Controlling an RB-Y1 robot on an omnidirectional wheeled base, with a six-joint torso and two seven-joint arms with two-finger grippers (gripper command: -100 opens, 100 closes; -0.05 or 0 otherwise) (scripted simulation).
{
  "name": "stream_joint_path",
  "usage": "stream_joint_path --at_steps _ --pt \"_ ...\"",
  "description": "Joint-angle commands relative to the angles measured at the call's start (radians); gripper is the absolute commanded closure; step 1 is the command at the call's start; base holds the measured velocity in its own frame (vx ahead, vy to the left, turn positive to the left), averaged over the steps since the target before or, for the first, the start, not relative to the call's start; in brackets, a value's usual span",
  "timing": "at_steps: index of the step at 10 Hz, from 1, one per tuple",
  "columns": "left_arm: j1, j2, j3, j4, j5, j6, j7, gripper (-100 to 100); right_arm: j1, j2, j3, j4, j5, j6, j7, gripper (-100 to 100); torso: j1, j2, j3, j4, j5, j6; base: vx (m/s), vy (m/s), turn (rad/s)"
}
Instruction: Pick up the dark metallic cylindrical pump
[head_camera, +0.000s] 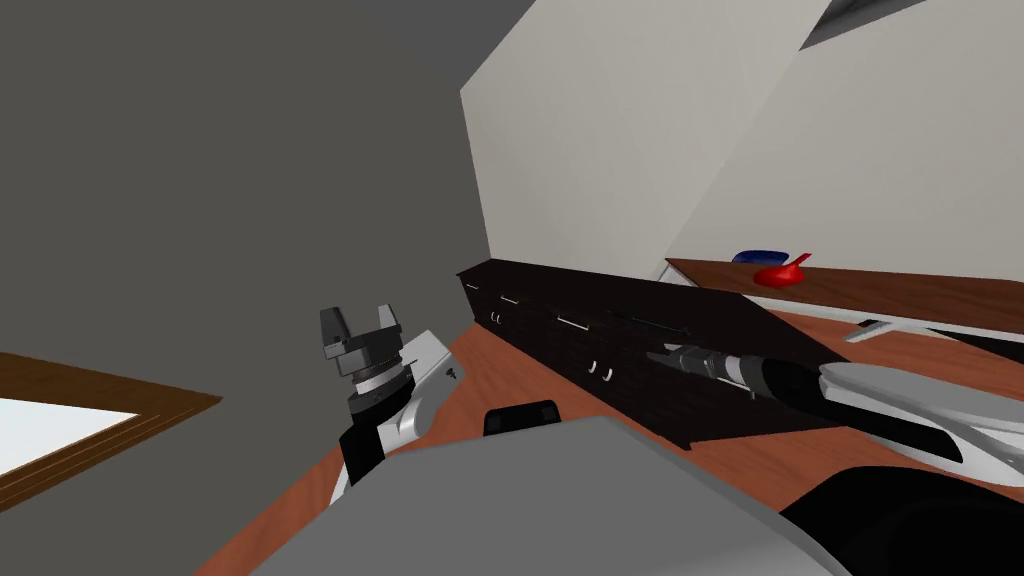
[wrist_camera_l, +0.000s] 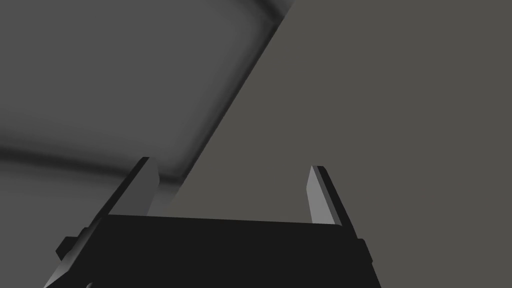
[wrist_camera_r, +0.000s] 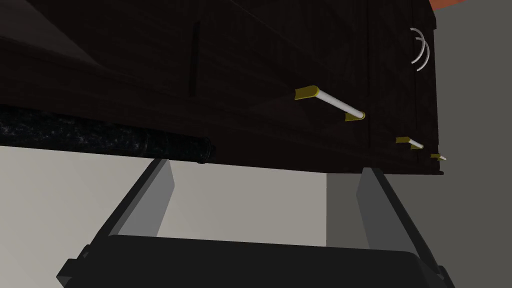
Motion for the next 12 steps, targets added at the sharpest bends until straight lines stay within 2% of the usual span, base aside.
stream_joint_path --at_steps 1,2,4,5,6,7,9,10,12 --pt "0.000 0.000 0.000 0.000 0.000 0.000 0.000 0 0.009 -0.050 0.007 0.050 0.038 -0.008 0.010 -100 0.000 0.000 0.000 0.000 0.000 0.000 0.050 -0.010 0.323" --pt "0.000 0.000 0.000 0.000 0.000 0.000 0.000 0 0.009 -0.058 0.007 0.069 0.038 -0.008 0.010 -100 0.000 0.000 0.000 0.000 0.000 -0.001 0.045 -0.018 0.167" --pt "0.000 0.000 0.000 0.000 0.000 0.000 0.000 0 0.047 -0.129 0.009 0.145 0.093 -0.012 0.014 -100 -0.001 0.000 0.000 0.000 0.000 -0.001 0.056 -0.023 0.381" --pt "0.000 0.000 0.000 0.000 0.000 0.000 0.000 0 0.047 -0.149 0.009 0.145 0.093 -0.012 0.014 -100 -0.001 -0.001 -0.001 0.000 0.000 -0.001 0.052 -0.031 0.153" --pt "0.000 0.000 0.000 0.000 0.000 0.000 0.000 0 0.065 -0.179 0.014 0.177 0.119 -0.016 0.016 -100 -0.001 -0.001 0.000 0.000 0.000 0.000 0.043 -0.026 0.211" --pt "0.000 0.000 0.000 0.000 0.000 0.000 0.000 0 0.065 -0.189 0.014 0.177 0.119 -0.016 0.016 -100 0.000 0.000 0.000 0.000 0.000 0.000 0.032 -0.022 0.156" --pt "0.000 0.000 0.000 0.000 0.000 0.000 0.000 0 0.102 -0.255 0.032 0.229 0.163 -0.026 0.019 -100 0.000 0.000 0.000 0.000 0.000 -0.001 0.034 -0.028 0.308" --pt "0.000 0.000 0.000 0.000 0.000 0.000 0.000 0 0.102 -0.256 0.032 0.229 0.163 -0.026 0.019 -100 -0.001 0.000 0.000 0.000 0.000 0.000 0.026 -0.039 0.103" --pt "0.000 0.000 0.000 0.000 0.000 0.000 0.000 0 0.137 -0.305 0.057 0.263 0.201 -0.038 0.023 -100 0.000 0.002 0.001 0.000 0.000 0.000 0.022 -0.040 0.229"
